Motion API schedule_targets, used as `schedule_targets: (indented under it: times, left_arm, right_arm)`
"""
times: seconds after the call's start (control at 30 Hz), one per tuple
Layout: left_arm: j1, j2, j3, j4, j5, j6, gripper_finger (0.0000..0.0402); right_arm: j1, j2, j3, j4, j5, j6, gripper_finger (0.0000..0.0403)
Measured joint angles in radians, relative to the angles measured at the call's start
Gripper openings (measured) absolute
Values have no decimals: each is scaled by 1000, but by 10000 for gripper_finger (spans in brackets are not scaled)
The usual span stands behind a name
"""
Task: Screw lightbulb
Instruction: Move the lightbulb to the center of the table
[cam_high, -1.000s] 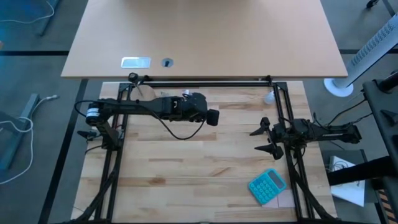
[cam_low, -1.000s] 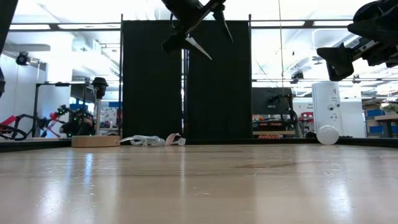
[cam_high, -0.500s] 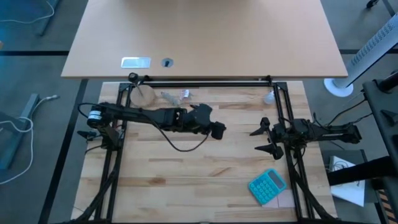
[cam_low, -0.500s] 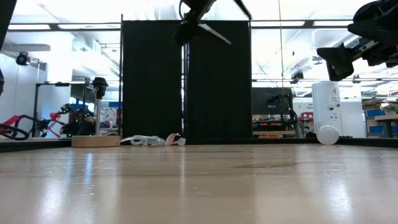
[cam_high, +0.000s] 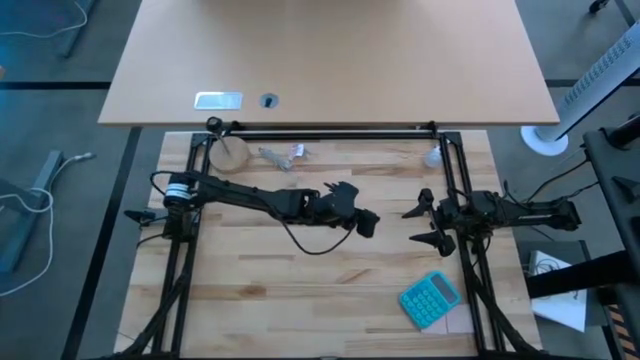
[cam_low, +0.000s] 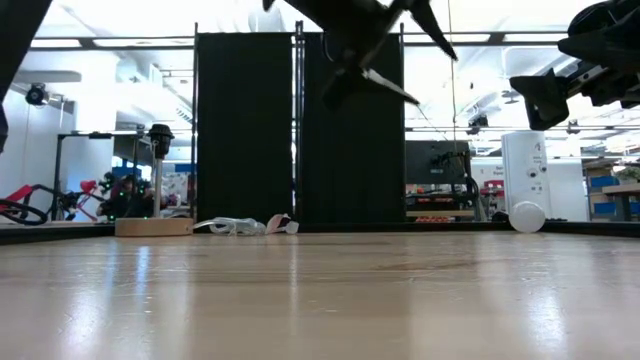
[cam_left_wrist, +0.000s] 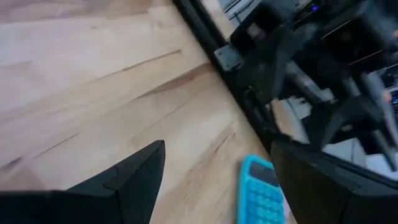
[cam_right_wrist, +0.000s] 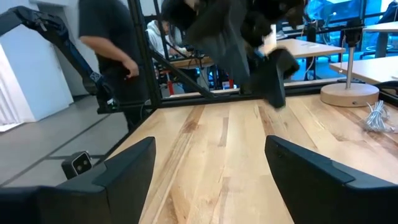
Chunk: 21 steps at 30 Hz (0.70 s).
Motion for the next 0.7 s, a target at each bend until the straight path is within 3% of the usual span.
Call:
schedule_targets:
  times: [0.23,0.37,0.57,0.7]
  left_arm:
    - [3,44,0,117,103,64,284]
    - [-16,34,0,131,108,128,284]
    - [-55,-78,-1,60,105,268,284]
    - [-91,-193,-1,-47,47,376,284]
  right_arm:
    - [0,0,0,-1,0,0,309]
    - [0,0,0,-1,0,-4,308]
    - [-1,0,0,11,54,-368,301]
    - [-1,0,0,6,54,-494,301]
